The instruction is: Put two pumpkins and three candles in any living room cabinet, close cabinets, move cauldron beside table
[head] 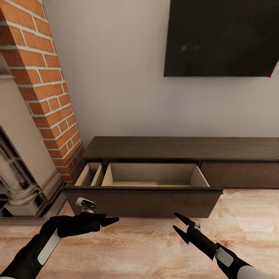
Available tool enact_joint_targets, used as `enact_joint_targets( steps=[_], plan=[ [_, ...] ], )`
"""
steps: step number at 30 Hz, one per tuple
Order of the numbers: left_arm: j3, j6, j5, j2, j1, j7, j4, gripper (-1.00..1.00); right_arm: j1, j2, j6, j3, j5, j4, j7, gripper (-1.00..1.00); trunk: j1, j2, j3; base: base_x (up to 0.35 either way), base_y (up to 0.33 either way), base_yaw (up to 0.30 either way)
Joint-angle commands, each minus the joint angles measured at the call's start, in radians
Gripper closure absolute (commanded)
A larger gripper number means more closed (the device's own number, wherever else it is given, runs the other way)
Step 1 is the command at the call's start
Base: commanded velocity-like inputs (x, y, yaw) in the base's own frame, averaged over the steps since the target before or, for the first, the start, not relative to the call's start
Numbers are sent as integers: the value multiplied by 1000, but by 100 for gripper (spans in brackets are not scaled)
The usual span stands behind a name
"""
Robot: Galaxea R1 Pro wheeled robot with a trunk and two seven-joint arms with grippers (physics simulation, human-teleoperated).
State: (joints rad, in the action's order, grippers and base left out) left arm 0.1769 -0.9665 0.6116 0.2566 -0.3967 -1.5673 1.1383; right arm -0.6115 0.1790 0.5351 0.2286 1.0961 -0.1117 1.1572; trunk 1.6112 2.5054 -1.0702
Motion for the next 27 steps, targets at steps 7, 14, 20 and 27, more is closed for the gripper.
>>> enact_joint_targets(
  steps=[7, 14, 20, 27],
  plan=[
    [3, -11, 2, 0, -1, -3, 0, -100, 1, 5, -46, 9, 10, 0, 1, -100, -3, -1, 26, 0, 0, 0],
    [3, -11, 0, 1, -1, -3, 0, -100, 1, 7, -56, 9, -18, -1, 3, -100, -6, -3, 53, 0, 0, 0],
    [3, -11, 0, -1, -1, -3, 0, -100, 1, 7, -56, 9, -41, -2, 4, -100, -9, -4, 77, 0, 0, 0],
    [4, -11, -1, -6, -1, -3, 0, -100, 1, 7, -56, 9, -42, 0, 4, -100, -21, -23, 102, 0, 0, 0]
  ],
)
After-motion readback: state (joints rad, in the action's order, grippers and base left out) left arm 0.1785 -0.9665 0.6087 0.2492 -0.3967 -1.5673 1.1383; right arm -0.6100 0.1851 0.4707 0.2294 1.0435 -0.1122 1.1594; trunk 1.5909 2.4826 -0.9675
